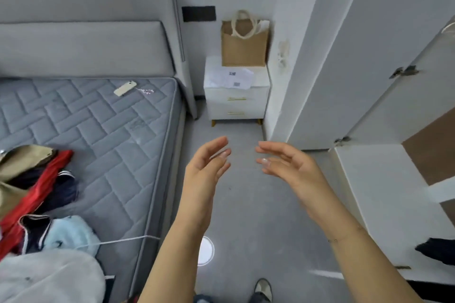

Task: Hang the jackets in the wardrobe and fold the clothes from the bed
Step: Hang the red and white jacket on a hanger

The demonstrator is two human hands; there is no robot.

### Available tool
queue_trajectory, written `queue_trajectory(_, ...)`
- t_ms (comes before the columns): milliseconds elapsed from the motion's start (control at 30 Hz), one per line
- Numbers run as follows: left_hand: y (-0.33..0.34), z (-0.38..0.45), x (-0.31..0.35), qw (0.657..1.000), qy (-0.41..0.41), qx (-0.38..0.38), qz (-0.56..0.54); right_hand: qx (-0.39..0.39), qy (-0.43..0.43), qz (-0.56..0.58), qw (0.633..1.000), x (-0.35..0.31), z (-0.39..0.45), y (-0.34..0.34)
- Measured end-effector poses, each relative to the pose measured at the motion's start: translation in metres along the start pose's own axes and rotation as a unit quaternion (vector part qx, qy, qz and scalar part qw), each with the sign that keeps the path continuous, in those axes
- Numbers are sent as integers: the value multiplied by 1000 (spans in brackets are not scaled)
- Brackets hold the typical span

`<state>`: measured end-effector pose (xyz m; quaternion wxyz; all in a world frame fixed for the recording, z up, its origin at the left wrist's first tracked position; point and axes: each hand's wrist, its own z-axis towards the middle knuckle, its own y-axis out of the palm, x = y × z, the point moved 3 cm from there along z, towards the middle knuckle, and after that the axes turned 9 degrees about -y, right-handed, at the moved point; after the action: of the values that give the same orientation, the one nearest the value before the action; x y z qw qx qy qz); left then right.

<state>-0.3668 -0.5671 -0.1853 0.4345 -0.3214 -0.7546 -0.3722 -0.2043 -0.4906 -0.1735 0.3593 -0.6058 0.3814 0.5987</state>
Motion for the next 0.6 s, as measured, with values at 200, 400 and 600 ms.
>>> queue_trajectory(200, -130, -37, 3, 994, 22, 92, -55, -110, 2, -24, 994, 13, -9, 135)
queue_trajectory(400, -289, -97, 3, 975, 25, 202, -84, -202, 28, -11, 979, 42, -38, 300)
queue_trajectory(600, -420, -149, -22, 946, -7, 309, -92, -300, 65, -19, 952, 96, -77, 440)
